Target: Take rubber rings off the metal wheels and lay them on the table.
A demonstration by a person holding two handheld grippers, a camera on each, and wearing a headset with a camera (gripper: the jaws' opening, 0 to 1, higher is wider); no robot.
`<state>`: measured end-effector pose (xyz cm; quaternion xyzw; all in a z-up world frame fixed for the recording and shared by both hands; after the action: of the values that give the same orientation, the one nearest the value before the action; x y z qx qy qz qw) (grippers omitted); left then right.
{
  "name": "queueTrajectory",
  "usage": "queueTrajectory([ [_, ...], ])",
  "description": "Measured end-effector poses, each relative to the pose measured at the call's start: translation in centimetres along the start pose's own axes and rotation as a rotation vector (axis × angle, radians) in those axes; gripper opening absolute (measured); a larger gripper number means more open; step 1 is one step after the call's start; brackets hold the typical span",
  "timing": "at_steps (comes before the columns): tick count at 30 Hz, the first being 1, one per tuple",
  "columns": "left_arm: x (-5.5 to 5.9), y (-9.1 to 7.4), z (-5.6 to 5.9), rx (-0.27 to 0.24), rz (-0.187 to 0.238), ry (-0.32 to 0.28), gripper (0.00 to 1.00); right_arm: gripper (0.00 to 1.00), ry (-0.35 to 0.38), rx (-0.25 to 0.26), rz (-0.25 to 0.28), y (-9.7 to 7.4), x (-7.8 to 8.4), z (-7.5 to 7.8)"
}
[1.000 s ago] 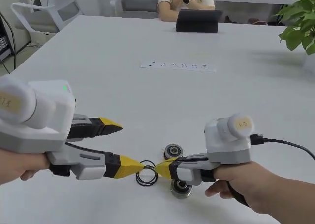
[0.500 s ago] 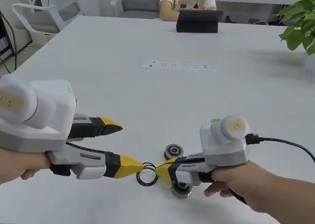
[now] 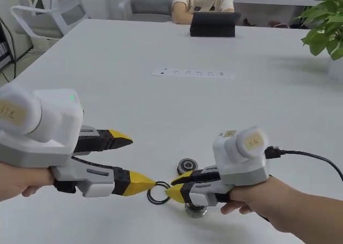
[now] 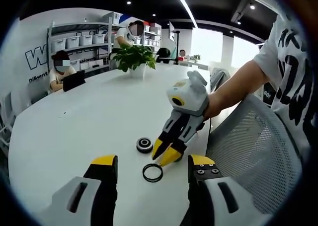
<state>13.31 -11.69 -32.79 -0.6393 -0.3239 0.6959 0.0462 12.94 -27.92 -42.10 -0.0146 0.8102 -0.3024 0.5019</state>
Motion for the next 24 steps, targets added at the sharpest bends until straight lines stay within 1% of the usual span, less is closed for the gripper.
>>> queueTrajectory([
  [7,0.0,0.1,-0.1,0.002,-0.005,-0.001,0.54,0.16,-0.003,0.021,0.048,-0.9,-0.6,0.3],
  [13,0.0,0.4,-0.3,0.001,-0.012,0.001,0.53,0.18,0.003,0.051,0.098,-1.9,-1.1,0.9],
  [16,-0.1,0.6,-0.4,0.002,-0.01,-0.002,0.53,0.2,0.006,0.063,0.109,-2.2,-1.2,1.2],
  [19,-0.2,1.1,-0.3,0.004,-0.018,0.011,0.52,0.2,0.007,0.077,0.121,-2.5,-1.3,1.4],
  [24,-0.6,1.6,-0.3,0.012,-0.016,0.016,0.52,0.22,0.011,0.101,0.139,-3.2,-1.3,1.9],
])
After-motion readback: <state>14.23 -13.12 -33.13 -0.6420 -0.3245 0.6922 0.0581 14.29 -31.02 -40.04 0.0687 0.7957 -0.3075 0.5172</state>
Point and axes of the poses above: the centre of the closed fingertips' face, and the gripper's own axes: y roughly forward along the fingers, z roughly to its right, x roughly out of its underside, the point moved 8 cm from there along -y, roughly backward along the fingers, and after that the axes turned 5 degrees about -x, right-handed, at the moved point
